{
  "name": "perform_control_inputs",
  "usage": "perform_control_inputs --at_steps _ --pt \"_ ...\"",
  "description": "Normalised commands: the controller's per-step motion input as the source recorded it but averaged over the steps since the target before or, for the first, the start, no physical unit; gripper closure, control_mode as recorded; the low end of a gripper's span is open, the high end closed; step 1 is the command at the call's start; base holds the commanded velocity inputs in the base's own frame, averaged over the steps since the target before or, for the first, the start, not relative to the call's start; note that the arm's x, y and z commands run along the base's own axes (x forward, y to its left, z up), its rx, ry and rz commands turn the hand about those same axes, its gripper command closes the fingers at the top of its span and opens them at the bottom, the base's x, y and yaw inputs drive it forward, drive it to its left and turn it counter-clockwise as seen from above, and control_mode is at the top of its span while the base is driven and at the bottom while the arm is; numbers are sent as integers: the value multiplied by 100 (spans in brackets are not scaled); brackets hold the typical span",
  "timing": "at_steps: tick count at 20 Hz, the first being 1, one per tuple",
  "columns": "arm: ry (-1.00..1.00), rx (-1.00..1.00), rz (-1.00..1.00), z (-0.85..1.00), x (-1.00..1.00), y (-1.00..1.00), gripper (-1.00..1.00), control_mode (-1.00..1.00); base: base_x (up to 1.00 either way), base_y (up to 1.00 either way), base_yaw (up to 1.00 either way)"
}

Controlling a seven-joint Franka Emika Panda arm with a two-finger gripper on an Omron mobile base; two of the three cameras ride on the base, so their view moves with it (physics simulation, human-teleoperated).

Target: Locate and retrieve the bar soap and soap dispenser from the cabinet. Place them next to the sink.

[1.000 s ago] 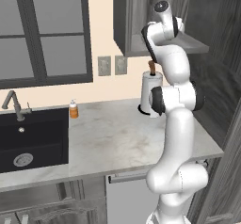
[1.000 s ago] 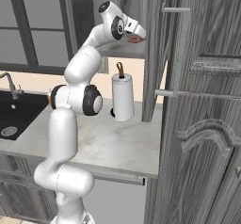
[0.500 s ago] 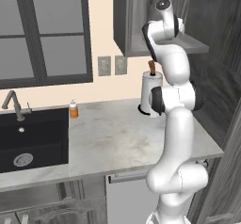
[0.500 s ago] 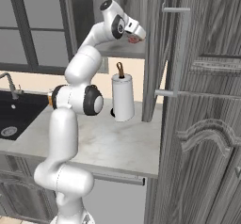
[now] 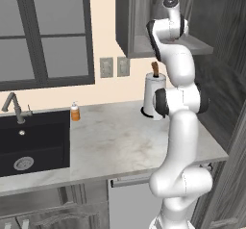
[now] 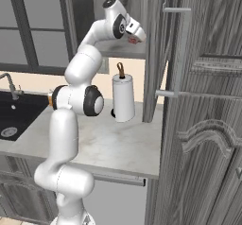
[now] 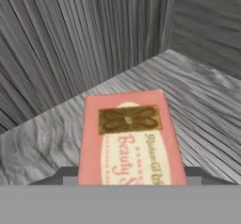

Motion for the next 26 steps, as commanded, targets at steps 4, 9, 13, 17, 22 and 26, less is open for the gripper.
perform_control_inputs --at_steps 4,9,13,17,22,26 --pt "-2 6 0 -9 0 3 100 -100 0 0 0" --pt "0 -3 4 0 0 9 100 -100 0 0 0" --pt "0 -9 4 0 -4 12 100 -100 0 0 0" --pt "-4 -5 5 0 -15 4 100 -100 0 0 0" --pt "-3 0 0 0 -6 -1 100 -100 0 0 0" --pt "0 0 0 0 0 0 100 -100 0 0 0"
